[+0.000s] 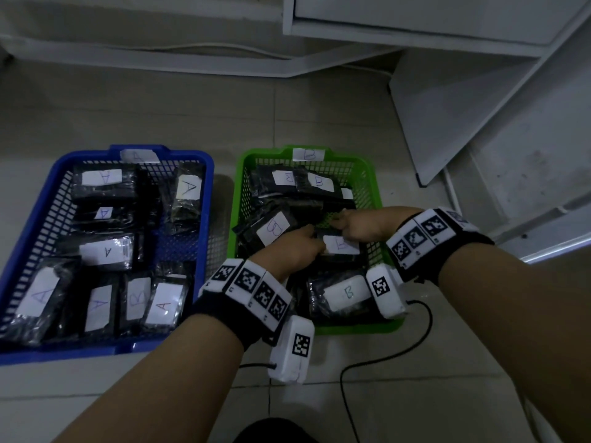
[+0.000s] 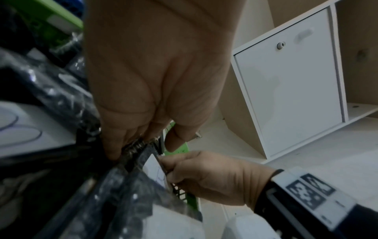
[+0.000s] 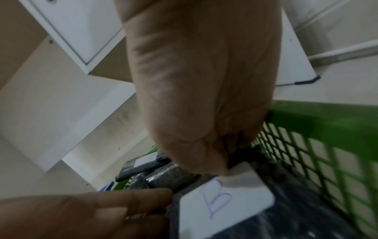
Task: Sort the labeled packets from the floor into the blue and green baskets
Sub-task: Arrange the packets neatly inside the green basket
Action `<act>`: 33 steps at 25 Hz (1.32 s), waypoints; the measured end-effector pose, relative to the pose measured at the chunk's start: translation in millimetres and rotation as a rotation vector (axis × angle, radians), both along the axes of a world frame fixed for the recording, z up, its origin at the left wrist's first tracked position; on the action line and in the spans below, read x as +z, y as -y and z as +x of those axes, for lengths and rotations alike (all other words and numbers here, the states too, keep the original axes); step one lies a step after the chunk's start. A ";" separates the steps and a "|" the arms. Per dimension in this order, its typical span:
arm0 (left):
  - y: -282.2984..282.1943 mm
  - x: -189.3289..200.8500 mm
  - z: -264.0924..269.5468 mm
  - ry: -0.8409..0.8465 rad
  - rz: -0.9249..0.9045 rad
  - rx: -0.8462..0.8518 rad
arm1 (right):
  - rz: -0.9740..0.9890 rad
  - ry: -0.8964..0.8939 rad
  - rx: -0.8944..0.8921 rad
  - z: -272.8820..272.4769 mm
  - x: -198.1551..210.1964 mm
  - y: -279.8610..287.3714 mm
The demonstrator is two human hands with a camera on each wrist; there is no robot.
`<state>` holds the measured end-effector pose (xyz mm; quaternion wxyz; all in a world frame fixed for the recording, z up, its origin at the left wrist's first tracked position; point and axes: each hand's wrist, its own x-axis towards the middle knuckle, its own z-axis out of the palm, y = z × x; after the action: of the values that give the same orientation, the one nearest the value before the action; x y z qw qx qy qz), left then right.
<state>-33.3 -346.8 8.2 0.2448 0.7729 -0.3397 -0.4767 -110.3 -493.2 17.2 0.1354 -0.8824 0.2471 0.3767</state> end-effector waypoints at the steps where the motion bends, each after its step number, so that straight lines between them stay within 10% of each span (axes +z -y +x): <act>1: 1.1 -4.0 -1.0 0.063 -0.024 -0.061 | 0.028 -0.038 0.030 -2.1 3.1 -2.8; 7: 2.8 -4.5 -3.5 0.238 -0.034 -0.279 | 0.088 -0.029 0.024 -6.4 1.1 -11.5; 12: -11.7 16.9 4.5 0.254 -0.132 -0.164 | 0.154 -0.005 -0.032 -6.4 15.4 -12.4; 15: -31.7 14.1 35.6 0.578 -0.350 0.135 | 0.213 0.146 -0.073 -9.6 34.1 -14.8; 19: -45.6 8.9 48.6 0.835 0.004 -0.027 | 0.243 0.313 -0.082 -4.9 47.0 -40.4; 23: -46.3 7.8 37.7 0.800 0.051 -0.076 | 0.193 0.466 -0.266 -3.6 42.2 -64.8; 33: -89.7 19.4 43.4 0.195 -0.199 0.475 | 0.083 0.478 -0.501 30.8 12.6 -118.1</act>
<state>10.0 -257.1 27.6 0.3908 0.8453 -0.2161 -0.2933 -79.5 -375.1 29.8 0.3137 -0.8514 0.4018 0.1240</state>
